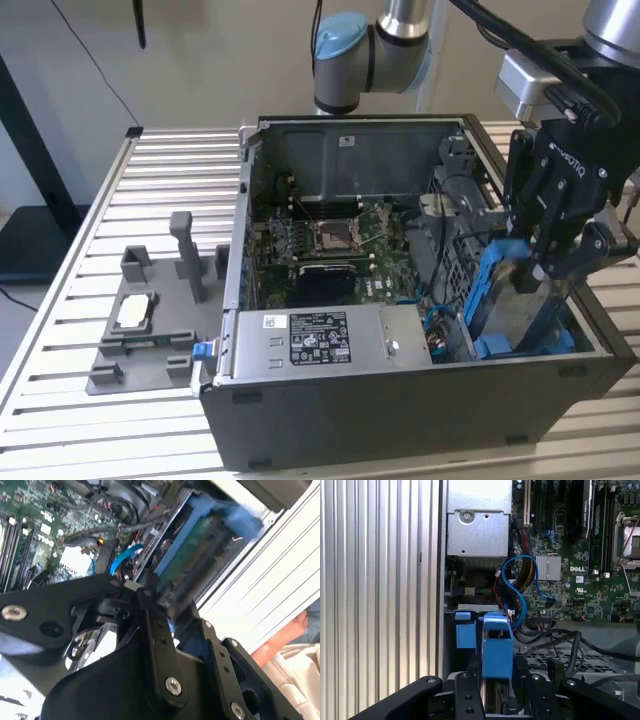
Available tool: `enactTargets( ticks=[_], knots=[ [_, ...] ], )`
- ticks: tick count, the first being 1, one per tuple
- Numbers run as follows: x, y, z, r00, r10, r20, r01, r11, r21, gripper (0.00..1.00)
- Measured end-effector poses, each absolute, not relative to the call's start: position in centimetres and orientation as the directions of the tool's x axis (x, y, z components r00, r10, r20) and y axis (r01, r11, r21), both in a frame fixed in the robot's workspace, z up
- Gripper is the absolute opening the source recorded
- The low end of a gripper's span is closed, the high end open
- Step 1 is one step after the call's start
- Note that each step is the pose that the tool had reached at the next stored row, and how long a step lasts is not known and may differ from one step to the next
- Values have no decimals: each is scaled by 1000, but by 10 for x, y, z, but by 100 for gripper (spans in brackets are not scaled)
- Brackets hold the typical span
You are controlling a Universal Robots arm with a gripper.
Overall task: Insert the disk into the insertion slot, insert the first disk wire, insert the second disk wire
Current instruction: 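Insert the disk into the insertion slot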
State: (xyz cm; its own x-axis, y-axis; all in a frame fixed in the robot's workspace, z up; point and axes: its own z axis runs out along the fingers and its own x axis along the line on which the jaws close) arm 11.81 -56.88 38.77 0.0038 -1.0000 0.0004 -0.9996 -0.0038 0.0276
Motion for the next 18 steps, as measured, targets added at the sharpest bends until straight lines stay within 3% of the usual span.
enactTargets(
  ticks=[8, 18],
  knots=[
    [118, -566, 396, 4, -1000, 0, -1000, -4, 28, 40],
    [118, -535, 396, 4, -1000, 0, -1000, -4, 22, 40]
  ],
)
